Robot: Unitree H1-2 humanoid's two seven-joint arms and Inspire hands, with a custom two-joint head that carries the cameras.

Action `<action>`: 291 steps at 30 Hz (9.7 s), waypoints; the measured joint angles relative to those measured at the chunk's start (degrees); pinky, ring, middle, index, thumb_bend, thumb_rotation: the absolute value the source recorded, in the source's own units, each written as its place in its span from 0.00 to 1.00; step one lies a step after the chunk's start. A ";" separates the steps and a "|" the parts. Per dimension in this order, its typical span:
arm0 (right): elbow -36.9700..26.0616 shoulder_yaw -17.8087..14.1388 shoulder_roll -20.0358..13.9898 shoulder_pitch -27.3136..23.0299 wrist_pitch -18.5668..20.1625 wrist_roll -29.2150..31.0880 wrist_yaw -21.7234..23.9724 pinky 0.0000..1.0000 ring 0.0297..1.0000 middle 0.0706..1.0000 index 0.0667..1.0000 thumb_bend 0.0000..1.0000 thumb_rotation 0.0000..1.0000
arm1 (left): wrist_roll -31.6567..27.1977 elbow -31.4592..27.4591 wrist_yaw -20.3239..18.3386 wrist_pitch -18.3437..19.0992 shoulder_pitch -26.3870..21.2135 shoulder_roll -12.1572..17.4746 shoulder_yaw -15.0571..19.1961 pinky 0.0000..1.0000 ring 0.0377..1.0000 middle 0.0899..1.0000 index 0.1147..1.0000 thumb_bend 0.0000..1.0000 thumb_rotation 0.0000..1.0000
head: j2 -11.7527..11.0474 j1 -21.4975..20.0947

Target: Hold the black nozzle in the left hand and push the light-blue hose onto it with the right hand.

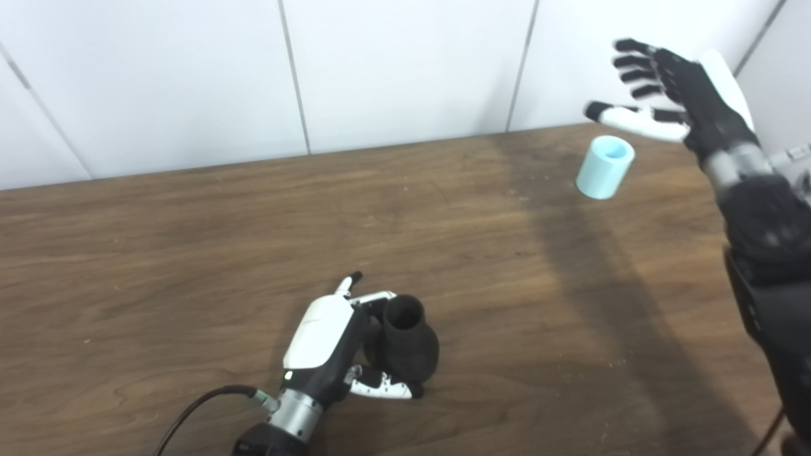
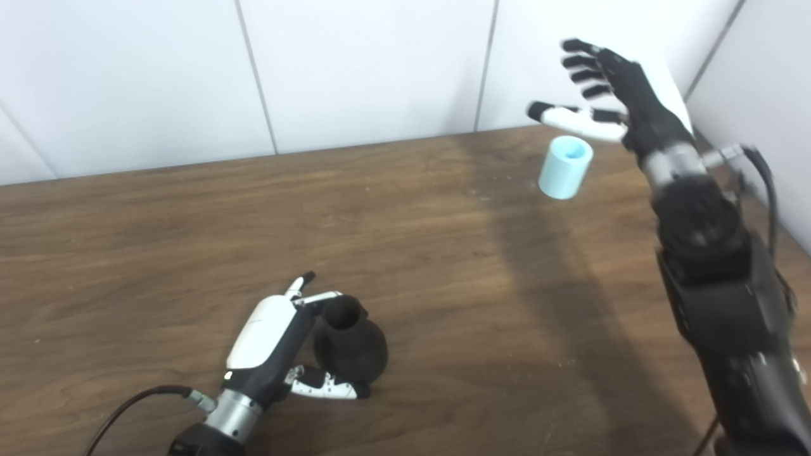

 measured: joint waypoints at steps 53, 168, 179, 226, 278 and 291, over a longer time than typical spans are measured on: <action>34.10 19.73 -4.32 -17.15 1.42 -24.88 18.59 0.80 0.91 0.90 0.84 0.97 0.23 | -5.36 5.53 2.66 -8.52 -1.14 2.01 2.93 1.00 0.57 0.42 0.43 0.52 0.00 | -11.60 -11.69; 40.12 24.27 -1.96 -15.95 -7.98 -29.31 0.00 0.34 0.41 0.45 0.45 0.50 0.00 | -5.19 3.49 0.69 -8.18 0.13 2.47 3.57 1.00 0.59 0.44 0.42 0.52 0.00 | -5.54 -10.55; 31.38 23.40 -2.31 -13.45 -6.51 -29.56 1.84 0.33 0.41 0.45 0.46 0.50 0.00 | -4.37 2.39 0.10 -6.64 0.23 2.46 3.41 1.00 0.59 0.44 0.43 0.52 0.00 | -2.82 -4.67; -20.32 16.79 5.15 -0.93 -4.93 -22.23 29.04 0.39 0.41 0.44 0.46 0.50 0.00 | 3.64 2.15 1.97 0.01 0.64 -3.72 1.42 1.00 0.60 0.45 0.42 0.52 0.00 | 5.01 24.69; -33.77 14.45 10.58 -2.48 1.44 -23.77 39.29 0.33 0.41 0.47 0.46 0.50 0.00 | 0.64 -1.82 -3.52 0.09 1.90 -0.34 5.89 1.00 0.59 0.43 0.43 0.52 0.00 | 8.70 20.12; -33.68 14.62 12.42 -0.67 1.16 -21.68 41.31 0.31 0.41 0.48 0.47 0.50 0.00 | 0.76 -1.82 -3.53 0.09 1.96 -0.33 6.07 1.00 0.59 0.43 0.43 0.52 0.00 | 8.61 20.03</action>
